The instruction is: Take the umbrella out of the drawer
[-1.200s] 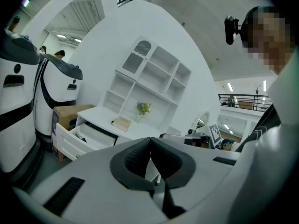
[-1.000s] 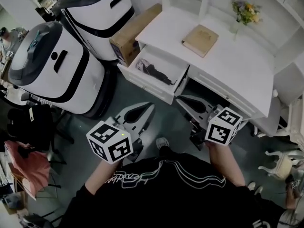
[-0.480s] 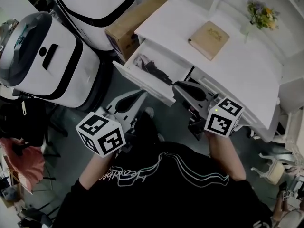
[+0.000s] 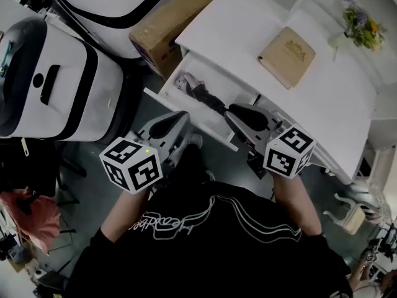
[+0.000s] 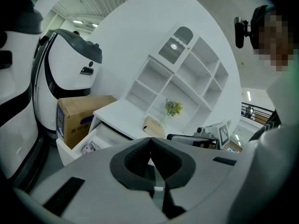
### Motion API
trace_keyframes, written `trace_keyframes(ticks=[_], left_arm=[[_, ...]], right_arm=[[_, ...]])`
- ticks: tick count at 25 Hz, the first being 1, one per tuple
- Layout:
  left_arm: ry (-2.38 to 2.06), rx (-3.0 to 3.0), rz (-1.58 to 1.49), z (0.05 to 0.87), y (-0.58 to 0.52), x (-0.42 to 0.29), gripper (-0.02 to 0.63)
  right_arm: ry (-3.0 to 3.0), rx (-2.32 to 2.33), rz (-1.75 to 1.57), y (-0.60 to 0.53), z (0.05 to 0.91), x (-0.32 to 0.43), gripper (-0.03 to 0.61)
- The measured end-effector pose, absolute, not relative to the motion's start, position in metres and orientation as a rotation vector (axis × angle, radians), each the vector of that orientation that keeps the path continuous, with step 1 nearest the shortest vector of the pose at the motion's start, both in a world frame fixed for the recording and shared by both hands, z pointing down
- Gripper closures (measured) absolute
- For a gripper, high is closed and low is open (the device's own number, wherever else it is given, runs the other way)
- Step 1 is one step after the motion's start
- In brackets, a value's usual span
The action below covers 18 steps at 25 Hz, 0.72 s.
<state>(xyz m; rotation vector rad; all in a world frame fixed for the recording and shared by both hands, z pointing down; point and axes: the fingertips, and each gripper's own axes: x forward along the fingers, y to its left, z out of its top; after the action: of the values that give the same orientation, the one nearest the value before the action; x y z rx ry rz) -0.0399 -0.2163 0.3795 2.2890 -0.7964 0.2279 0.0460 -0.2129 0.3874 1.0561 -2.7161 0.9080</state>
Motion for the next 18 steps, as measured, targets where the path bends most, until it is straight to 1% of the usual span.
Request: trace_keyframes(ticks=[2, 3, 5, 8, 11, 18], left_arm=[[-0.789, 2.271, 0.249, 0.390, -0.235, -0.043, 0.594], [-0.786, 2.261, 0.258, 0.395, -0.244, -0.044, 0.594], [-0.783, 2.244, 0.270, 0.404, -0.262, -0.047, 0.594], [-0.778, 2.225, 0.278, 0.418, -0.284, -0.051, 0.594], [-0.779, 2.207, 0.299, 0.433, -0.300, -0.057, 0.594], [-0.760, 2.143, 0.304, 0.467, -0.324, -0.068, 0.594]], right_arm=[[-2.681, 1.044, 0.911, -0.231, 0.402, 0.041, 0.517], [-2.665, 1.035, 0.918, -0.239, 0.410, 0.037, 0.492], [-2.642, 1.009, 0.933, -0.255, 0.425, 0.029, 0.418], [-2.605, 0.958, 0.927, -0.278, 0.452, 0.018, 0.376], [-2.542, 0.918, 0.906, -0.297, 0.484, 0.013, 0.356], [-2.334, 0.757, 0.757, -0.316, 0.573, 0.001, 0.339]])
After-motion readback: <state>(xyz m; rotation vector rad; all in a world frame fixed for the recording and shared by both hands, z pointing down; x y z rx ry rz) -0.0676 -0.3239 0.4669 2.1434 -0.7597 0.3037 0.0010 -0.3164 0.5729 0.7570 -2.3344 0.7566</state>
